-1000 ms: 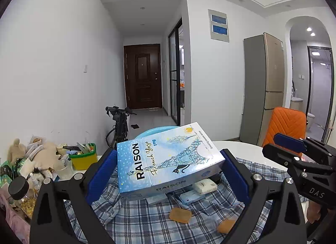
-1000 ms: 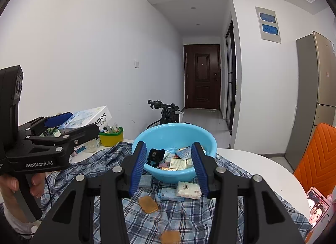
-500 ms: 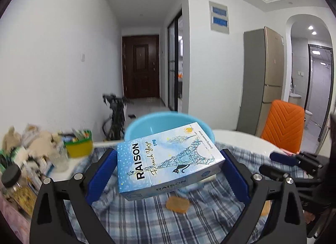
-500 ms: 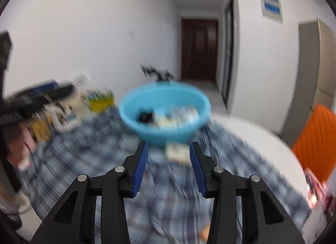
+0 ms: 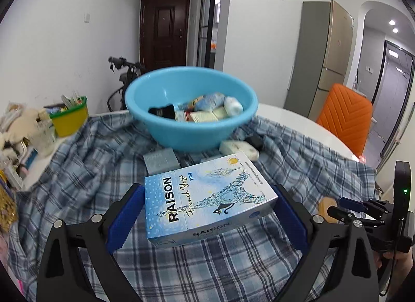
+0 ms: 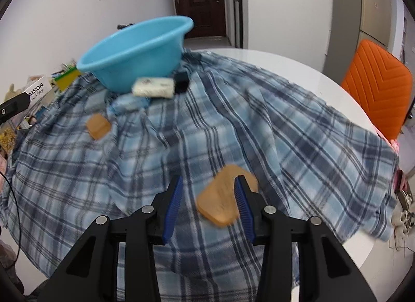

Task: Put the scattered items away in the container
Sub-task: 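Carry the soap bar back over the cloth while the left holds the tissue box, then move the orange soap bar and RAISON tissue box over the basin with both grippers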

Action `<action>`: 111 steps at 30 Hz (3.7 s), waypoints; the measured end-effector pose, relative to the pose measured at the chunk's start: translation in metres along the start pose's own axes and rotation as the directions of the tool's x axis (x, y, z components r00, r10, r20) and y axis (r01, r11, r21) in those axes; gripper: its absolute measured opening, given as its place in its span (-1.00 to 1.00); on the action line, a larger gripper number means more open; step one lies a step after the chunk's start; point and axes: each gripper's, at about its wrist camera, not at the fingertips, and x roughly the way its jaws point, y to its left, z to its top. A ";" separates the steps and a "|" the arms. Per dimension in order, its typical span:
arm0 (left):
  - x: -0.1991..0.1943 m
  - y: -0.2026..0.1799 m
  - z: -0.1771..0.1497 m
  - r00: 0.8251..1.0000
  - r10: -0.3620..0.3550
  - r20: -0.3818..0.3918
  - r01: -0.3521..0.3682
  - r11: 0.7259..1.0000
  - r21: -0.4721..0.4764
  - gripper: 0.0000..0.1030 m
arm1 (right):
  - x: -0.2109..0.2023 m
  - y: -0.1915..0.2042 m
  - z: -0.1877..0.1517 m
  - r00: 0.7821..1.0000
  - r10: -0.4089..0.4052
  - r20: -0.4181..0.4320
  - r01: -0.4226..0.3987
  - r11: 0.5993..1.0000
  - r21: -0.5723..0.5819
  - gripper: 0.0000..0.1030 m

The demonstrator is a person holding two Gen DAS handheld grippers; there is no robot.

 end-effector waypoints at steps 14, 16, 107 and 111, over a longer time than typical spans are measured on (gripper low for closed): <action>-0.001 -0.001 0.004 1.000 0.010 0.000 -0.010 1.000 0.019 0.90 | 0.023 -0.008 -0.007 0.999 -0.021 -0.042 0.022 0.999 0.036 0.31; -0.001 0.002 0.005 1.000 0.011 0.000 -0.011 1.000 0.013 0.90 | 0.026 -0.005 -0.006 0.998 -0.036 -0.045 0.037 0.999 0.028 0.31; 0.154 0.081 0.260 0.957 0.118 0.265 -0.137 0.989 0.052 0.90 | 0.052 0.122 0.324 0.942 0.148 0.300 -0.085 0.974 -0.212 0.01; 0.152 0.074 0.259 0.959 0.138 0.248 -0.160 0.984 0.074 0.90 | 0.054 0.119 0.331 0.945 0.153 0.289 -0.096 0.974 -0.204 0.01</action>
